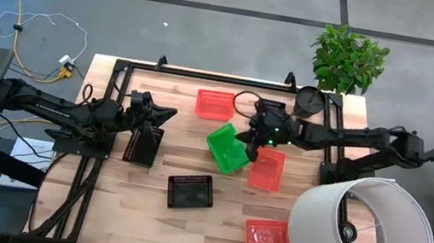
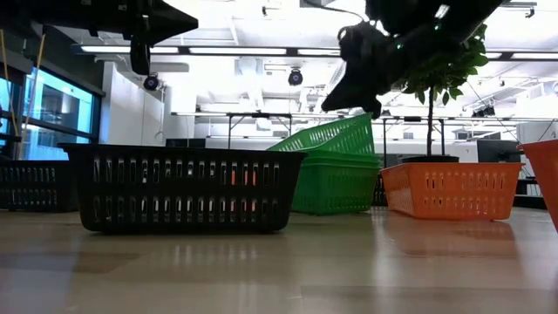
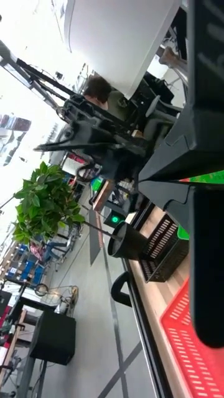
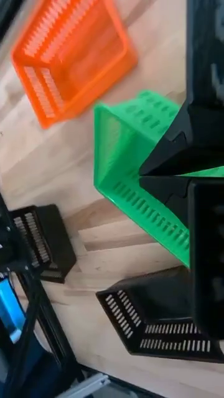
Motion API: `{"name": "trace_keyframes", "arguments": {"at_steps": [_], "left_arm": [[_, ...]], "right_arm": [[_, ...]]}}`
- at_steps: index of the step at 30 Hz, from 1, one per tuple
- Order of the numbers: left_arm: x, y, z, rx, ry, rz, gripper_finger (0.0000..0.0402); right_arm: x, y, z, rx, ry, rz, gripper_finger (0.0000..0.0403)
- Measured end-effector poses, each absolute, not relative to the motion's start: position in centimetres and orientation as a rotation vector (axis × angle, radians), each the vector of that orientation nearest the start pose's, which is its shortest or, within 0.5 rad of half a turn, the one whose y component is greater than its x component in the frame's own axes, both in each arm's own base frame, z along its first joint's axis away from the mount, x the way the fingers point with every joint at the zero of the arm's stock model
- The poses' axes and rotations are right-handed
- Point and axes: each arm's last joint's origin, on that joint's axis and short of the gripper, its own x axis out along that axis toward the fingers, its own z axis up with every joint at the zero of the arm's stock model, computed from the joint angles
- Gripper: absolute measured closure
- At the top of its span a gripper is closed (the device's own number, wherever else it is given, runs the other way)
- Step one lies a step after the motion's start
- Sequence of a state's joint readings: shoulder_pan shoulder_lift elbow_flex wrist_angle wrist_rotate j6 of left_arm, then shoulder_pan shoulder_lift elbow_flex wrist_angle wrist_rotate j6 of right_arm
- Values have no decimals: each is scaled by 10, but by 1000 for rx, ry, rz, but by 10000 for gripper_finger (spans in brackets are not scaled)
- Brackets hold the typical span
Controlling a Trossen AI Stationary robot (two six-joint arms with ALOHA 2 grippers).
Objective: Stack baskets by color
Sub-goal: Stack the green basket on the green basket, then stack the black basket on the black basket
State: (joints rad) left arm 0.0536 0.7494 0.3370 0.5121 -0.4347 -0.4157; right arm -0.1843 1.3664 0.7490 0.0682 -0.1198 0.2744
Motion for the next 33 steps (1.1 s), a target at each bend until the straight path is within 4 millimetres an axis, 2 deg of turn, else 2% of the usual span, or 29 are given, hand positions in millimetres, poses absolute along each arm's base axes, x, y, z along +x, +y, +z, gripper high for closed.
{"name": "trace_keyframes", "arguments": {"at_steps": [7,12,17,25,29,33], "left_arm": [[168,21,249,-452,-205,458,401],[168,21,249,-452,-205,458,401],[168,21,249,-448,-205,460,401],[168,21,250,-380,-187,461,401],[168,21,249,-336,-169,453,401],[169,20,250,-322,-167,417,401]], "right_arm": [[289,-62,191,374,617,-161,403],[291,-62,198,399,553,-113,403],[283,-59,227,382,420,-70,403],[258,-52,283,359,162,4,403],[253,-42,295,343,99,57,403],[256,-31,294,324,102,68,403]]}}
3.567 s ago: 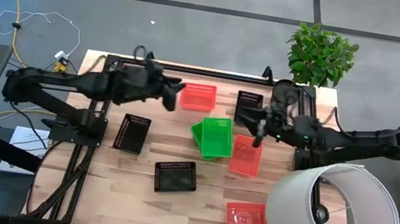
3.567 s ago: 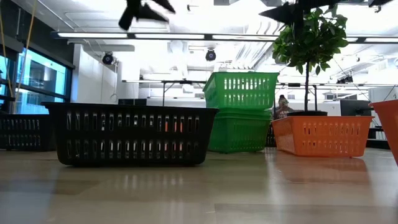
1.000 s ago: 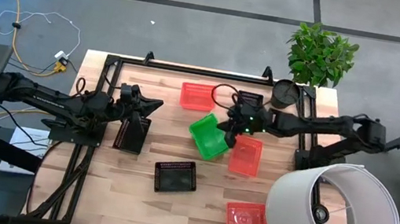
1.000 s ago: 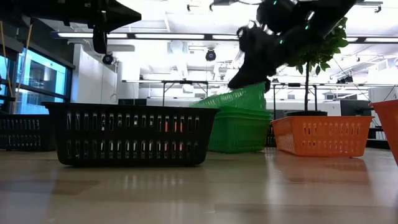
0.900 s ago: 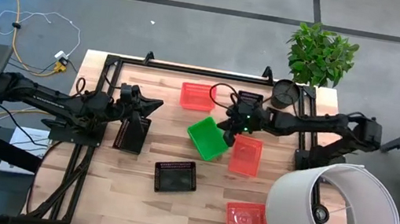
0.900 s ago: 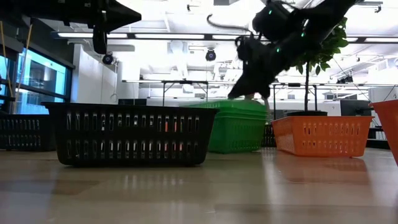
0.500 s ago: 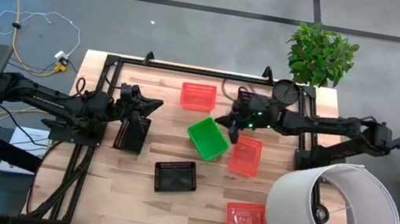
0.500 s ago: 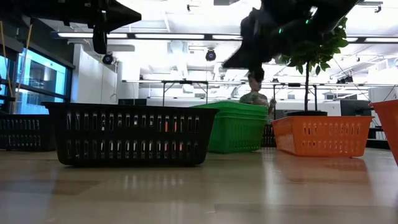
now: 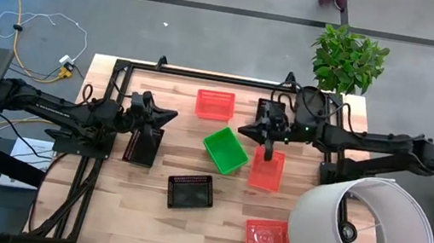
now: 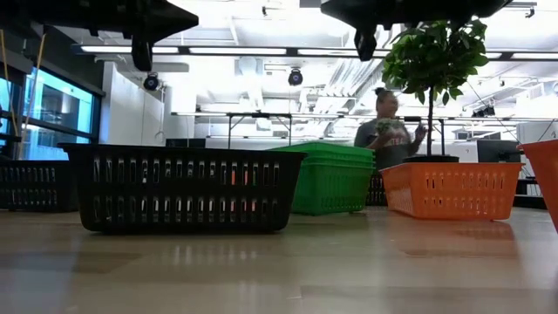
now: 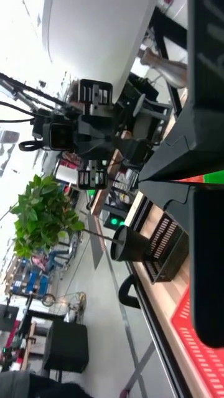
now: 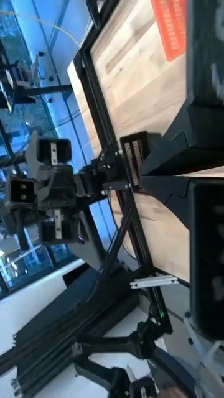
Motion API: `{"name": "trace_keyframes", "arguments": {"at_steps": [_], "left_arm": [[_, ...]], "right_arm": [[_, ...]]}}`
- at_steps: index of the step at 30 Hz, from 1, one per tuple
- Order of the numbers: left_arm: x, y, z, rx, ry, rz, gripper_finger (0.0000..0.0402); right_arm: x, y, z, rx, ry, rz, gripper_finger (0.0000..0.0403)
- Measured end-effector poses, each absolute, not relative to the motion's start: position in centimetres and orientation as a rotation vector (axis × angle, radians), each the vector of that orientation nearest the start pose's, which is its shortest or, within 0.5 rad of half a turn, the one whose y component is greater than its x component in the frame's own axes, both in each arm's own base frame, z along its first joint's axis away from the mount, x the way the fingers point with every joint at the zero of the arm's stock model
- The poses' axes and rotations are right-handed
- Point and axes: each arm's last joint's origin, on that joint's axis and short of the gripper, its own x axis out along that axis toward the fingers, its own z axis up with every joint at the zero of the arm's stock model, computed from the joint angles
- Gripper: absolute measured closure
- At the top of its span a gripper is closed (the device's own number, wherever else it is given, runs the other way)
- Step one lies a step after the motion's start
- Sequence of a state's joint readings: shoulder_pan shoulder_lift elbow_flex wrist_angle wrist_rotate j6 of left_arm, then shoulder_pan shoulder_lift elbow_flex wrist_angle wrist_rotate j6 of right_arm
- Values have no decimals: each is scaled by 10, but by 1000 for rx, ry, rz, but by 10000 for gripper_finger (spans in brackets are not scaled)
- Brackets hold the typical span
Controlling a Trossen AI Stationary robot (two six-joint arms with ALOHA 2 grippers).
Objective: Stack baskets by color
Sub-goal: Stack the black basket on the black basket
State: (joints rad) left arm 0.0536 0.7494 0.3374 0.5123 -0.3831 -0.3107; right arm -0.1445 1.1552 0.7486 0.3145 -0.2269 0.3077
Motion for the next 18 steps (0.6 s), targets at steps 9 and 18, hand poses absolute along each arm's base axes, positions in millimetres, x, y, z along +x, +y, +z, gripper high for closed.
{"name": "trace_keyframes", "arguments": {"at_steps": [9,18], "left_arm": [[169,19,250,-312,-161,394,401],[169,18,251,-313,-165,359,401]], "right_arm": [[265,-15,282,300,144,80,403],[247,-20,247,440,-12,80,403]]}}
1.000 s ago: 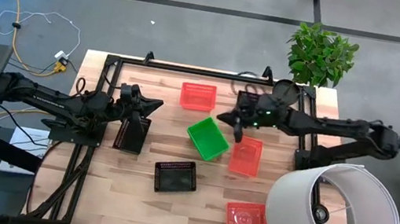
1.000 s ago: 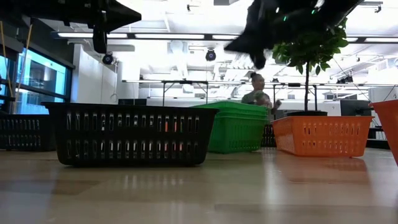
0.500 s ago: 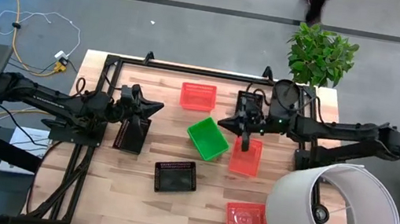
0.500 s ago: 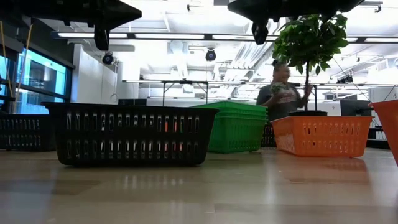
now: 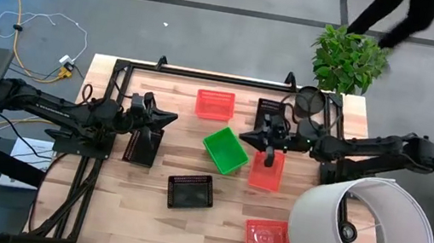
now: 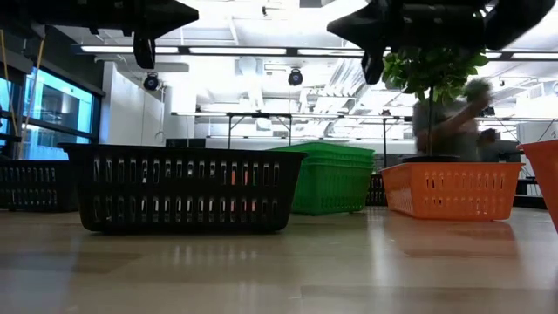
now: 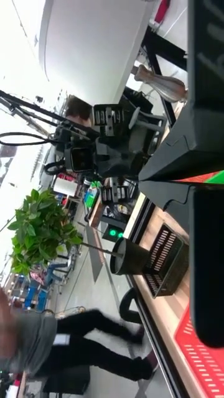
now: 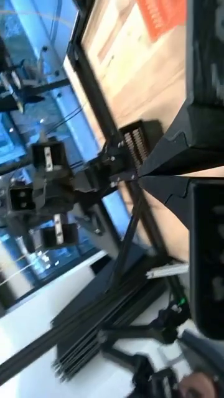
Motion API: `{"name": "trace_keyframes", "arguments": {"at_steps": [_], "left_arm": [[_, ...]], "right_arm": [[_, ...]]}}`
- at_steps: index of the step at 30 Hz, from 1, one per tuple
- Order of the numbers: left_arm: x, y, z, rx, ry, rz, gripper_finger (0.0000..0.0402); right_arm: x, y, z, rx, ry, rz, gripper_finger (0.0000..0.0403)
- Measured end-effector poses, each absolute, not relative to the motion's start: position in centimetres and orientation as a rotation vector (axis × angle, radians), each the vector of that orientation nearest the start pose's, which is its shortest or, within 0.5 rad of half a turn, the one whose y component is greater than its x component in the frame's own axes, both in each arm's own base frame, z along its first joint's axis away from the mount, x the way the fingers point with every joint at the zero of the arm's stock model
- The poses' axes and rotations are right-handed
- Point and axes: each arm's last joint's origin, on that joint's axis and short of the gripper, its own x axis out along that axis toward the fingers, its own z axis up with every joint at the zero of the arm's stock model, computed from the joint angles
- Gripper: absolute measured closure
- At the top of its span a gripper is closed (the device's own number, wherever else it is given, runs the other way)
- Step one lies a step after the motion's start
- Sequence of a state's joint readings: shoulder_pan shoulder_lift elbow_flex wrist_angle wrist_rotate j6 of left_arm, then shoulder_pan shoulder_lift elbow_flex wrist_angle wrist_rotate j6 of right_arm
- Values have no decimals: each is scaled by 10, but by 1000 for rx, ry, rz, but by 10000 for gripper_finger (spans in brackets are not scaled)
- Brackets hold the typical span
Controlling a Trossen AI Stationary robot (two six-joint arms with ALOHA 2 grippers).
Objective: Stack baskets by color
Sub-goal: Stack the black basket on the black basket
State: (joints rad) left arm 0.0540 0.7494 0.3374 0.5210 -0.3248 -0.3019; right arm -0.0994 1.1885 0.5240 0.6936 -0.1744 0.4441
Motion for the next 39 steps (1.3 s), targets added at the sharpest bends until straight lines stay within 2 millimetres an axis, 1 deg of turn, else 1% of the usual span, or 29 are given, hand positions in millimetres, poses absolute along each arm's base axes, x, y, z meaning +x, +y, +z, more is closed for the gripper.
{"name": "trace_keyframes", "arguments": {"at_steps": [3,6,15,28,39], "left_arm": [[169,18,251,-280,-155,332,401],[170,15,251,-224,-136,243,401],[171,12,246,-233,-78,155,401],[171,13,245,-233,-72,184,401],[171,13,245,-233,-70,184,401]], "right_arm": [[246,-17,247,418,-20,107,403],[246,-15,248,356,-16,152,403],[247,-14,247,310,-6,167,403],[247,-13,247,256,-8,177,403],[247,-14,247,255,-12,157,403]]}}
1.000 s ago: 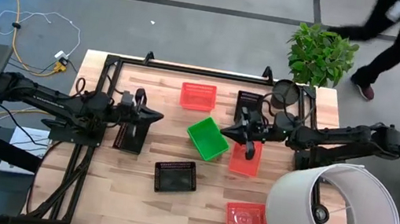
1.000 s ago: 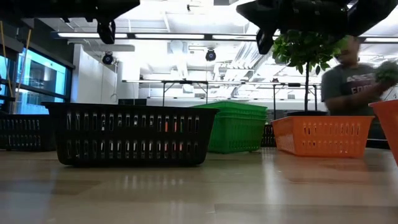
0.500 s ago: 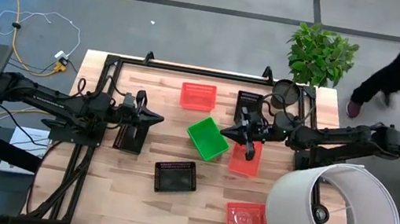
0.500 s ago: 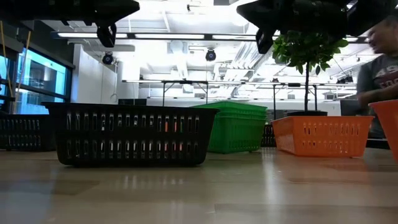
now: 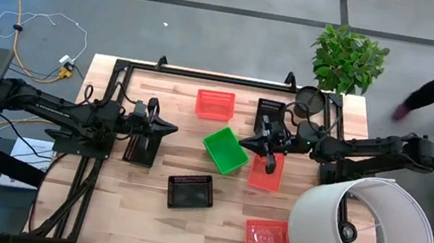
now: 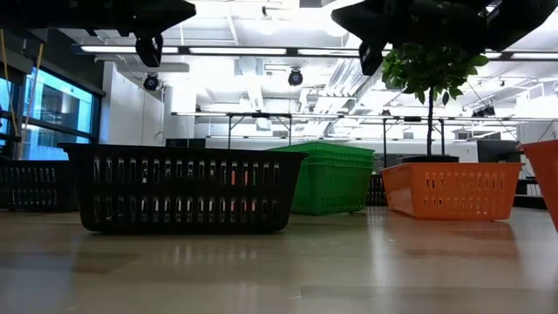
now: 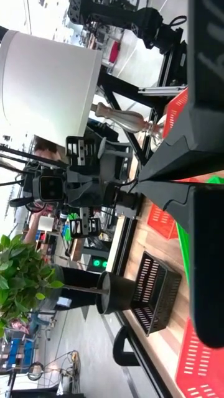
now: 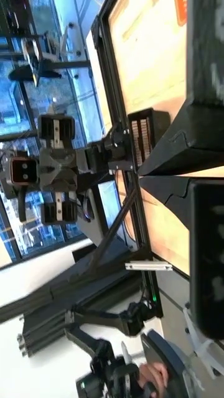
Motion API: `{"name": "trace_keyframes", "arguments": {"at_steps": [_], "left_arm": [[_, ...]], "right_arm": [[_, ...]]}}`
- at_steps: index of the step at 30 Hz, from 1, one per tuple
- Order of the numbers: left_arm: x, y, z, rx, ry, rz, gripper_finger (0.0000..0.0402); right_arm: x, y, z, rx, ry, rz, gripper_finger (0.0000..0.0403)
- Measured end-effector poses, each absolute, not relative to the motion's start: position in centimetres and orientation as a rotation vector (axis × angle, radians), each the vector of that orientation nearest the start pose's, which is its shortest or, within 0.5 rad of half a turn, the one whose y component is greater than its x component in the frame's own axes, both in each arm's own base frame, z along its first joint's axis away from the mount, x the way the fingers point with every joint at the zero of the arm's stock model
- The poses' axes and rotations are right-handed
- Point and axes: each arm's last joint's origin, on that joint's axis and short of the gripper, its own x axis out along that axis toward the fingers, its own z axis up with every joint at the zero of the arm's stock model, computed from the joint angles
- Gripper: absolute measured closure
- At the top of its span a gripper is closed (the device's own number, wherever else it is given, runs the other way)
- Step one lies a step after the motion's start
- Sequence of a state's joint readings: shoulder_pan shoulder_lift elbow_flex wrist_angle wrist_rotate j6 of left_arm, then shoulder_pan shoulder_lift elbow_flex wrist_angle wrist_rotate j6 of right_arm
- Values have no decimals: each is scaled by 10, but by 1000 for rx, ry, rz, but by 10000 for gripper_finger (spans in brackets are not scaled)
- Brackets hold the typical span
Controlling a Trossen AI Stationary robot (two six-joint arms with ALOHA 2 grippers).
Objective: Stack baskets by color
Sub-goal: Stack the black basket on the black basket
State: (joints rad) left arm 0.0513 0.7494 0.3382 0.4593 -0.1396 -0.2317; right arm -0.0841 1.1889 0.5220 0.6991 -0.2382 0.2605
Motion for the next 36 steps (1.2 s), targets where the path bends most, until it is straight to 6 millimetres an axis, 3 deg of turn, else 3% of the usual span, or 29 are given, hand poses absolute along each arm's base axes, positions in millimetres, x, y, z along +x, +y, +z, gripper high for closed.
{"name": "trace_keyframes", "arguments": {"at_steps": [8,15,21,26,32,36], "left_arm": [[171,13,245,-233,-70,187,394],[172,13,243,-214,-1,201,361],[175,14,257,-202,186,226,298],[182,10,275,-230,379,139,227],[211,-6,287,-201,561,35,161],[242,-25,275,-145,683,2,148]], "right_arm": [[247,-14,247,255,-13,150,403],[247,-14,247,255,-14,150,403],[247,-14,247,255,-14,148,403],[247,-15,247,257,-16,132,403],[247,-15,247,256,-17,129,403],[247,-15,247,255,-17,129,403]]}}
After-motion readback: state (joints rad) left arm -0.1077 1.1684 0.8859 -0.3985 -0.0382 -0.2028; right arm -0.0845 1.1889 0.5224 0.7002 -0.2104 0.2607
